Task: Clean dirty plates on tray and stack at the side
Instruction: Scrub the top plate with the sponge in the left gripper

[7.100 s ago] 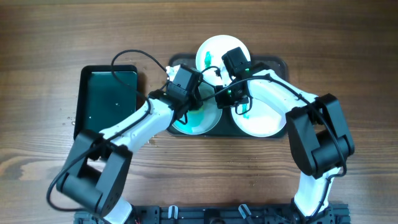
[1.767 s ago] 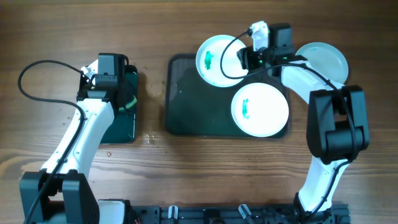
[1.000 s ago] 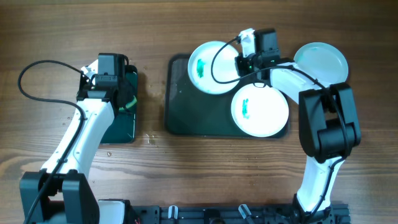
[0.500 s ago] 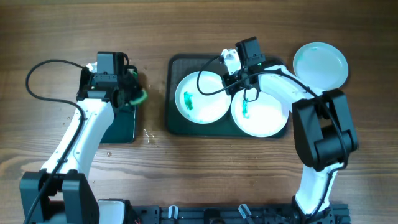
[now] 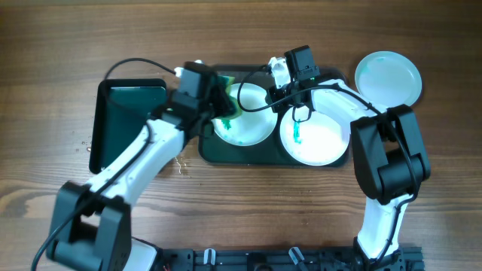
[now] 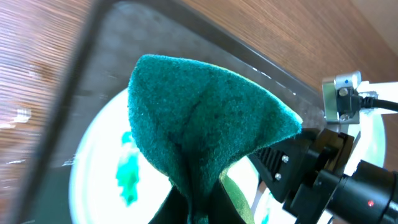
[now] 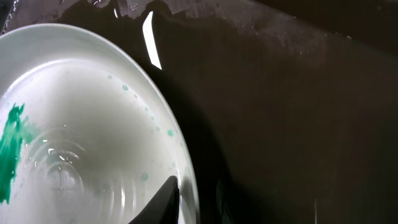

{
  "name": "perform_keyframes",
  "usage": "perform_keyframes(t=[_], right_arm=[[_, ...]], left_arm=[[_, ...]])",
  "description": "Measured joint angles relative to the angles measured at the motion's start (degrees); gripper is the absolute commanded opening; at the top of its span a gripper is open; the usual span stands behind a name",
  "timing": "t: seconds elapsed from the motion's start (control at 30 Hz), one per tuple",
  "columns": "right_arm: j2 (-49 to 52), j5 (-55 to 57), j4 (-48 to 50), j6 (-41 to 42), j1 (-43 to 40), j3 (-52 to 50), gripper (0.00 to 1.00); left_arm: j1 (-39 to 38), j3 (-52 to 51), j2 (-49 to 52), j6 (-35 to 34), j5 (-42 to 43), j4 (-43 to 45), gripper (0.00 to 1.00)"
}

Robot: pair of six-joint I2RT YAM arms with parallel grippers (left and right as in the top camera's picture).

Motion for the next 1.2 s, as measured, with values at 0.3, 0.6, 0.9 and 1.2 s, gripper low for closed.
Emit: perform_keyframes(t=[0.3,0.6,0.9,1.2], right_arm=[[0.0,-0.5,-0.1,4.7,0.0,0.0,0.04],[0.0,-0.5,-0.3,7.0,0.0,0.0,0.04],[0.2,-1.9,-0.3,8.1,1.1,0.0,0.04],[0.2,-1.9,-0.3,8.1,1.0,0.0,0.04]], left_arm=[[-4.9,0.0,12.0,-6.6,-0.4,11.4,0.04],[-5.2,0.2,17.0,-7.2,-8.0,12.2,0.04],[-6.4,2.4,17.2,-1.2,-25.0,2.4,0.04],[-4.7,0.4,12.3,3.4,-30.9,0.3,0.04]])
